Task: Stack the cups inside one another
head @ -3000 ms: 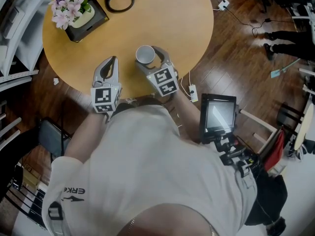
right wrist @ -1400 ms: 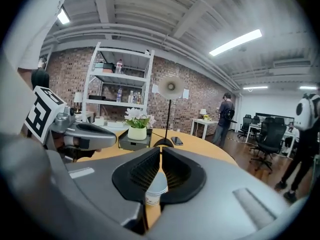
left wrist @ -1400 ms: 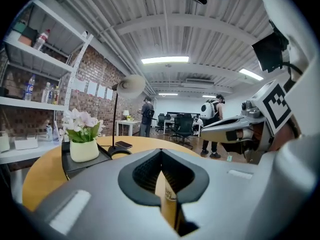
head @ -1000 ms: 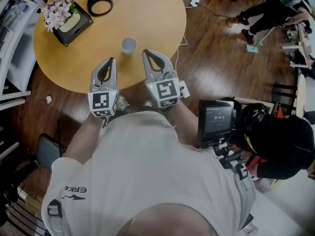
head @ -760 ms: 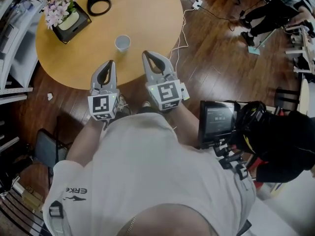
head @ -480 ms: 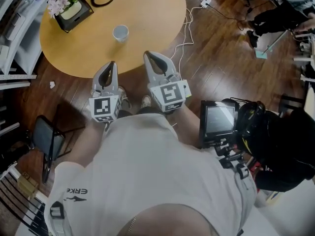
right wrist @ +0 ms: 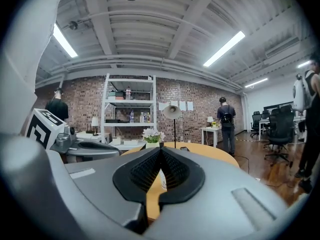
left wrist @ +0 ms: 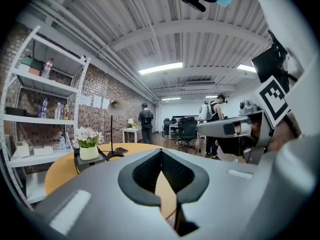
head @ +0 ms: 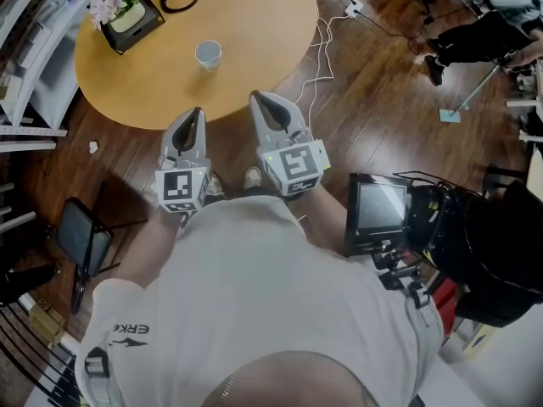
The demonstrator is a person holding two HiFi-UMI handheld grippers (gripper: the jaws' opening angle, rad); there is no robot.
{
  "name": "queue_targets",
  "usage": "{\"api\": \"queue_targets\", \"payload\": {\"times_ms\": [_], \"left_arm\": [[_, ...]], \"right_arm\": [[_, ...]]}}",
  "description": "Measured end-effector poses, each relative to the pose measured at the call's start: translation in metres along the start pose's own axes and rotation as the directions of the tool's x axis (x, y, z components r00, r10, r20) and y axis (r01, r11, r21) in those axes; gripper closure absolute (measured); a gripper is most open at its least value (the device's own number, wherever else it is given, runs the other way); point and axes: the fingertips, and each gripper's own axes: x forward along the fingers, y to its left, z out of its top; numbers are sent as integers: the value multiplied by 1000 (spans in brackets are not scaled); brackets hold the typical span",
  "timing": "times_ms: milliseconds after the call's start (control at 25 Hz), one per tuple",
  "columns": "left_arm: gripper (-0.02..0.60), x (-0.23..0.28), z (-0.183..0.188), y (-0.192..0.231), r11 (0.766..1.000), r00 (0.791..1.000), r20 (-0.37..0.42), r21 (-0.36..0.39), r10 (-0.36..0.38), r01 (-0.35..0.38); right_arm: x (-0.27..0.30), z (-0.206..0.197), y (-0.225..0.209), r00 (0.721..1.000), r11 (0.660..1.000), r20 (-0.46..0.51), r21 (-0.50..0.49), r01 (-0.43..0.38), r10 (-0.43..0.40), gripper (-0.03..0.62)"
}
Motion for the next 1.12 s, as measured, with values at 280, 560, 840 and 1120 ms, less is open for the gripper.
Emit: {"api": "queue_targets", "payload": {"times_ms": [280, 560, 840, 1120], "left_arm": [[580, -14, 9, 14, 1000, 999, 39, -4, -26, 26], [580, -16, 9, 32, 999, 998, 57, -12, -40, 41], [580, -18, 9, 46, 999, 997, 63, -23, -47, 48], [580, -18, 8, 56, 998, 997, 66, -25, -51, 52]], "right_arm": [[1, 19, 28, 1000, 999, 27, -41, 10, -8, 580], [13, 26, 44, 999, 997, 32, -71, 20, -18, 580], [22, 25, 56, 999, 997, 28, -75, 33, -31, 580], [31, 23, 60, 999, 996, 25, -74, 43, -41, 580]]}}
